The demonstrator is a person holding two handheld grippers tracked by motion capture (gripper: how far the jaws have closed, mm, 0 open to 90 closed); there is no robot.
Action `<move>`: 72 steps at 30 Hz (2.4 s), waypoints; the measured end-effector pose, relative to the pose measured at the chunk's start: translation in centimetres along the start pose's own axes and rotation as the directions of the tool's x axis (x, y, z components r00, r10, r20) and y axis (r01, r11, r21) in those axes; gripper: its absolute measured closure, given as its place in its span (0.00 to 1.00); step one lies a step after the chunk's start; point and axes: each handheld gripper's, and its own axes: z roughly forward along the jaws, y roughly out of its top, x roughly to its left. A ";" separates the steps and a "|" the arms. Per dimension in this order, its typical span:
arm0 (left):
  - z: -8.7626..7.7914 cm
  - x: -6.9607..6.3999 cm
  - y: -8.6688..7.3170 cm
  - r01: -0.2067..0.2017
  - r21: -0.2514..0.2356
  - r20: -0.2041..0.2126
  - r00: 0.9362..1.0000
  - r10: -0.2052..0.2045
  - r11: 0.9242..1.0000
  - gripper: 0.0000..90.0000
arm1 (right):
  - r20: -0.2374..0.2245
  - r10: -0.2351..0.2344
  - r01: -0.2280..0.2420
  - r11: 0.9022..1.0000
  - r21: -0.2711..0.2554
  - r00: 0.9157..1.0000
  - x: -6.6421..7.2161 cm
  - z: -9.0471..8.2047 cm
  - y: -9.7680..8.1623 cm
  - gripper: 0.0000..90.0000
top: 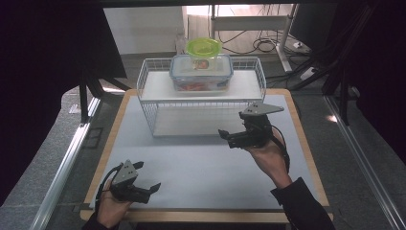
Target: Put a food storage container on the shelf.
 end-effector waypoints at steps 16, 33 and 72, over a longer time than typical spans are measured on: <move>0.1 -0.1 0.0 0.004 0.005 0.004 1.000 -0.004 1.000 0.02 | -0.005 0.028 -0.027 0.998 0.060 1.000 -0.2 -0.5 -5.1 0.00; 0.2 -0.1 0.0 0.003 0.012 0.006 1.000 -0.003 1.000 0.02 | 0.096 0.060 -0.071 0.990 0.121 0.994 -1.0 -2.7 -10.3 0.00; 1.0 0.0 -0.4 -0.010 0.084 0.002 1.000 0.010 0.996 0.01 | 0.185 0.115 -0.157 0.959 0.236 0.976 -2.5 -4.6 -19.3 0.00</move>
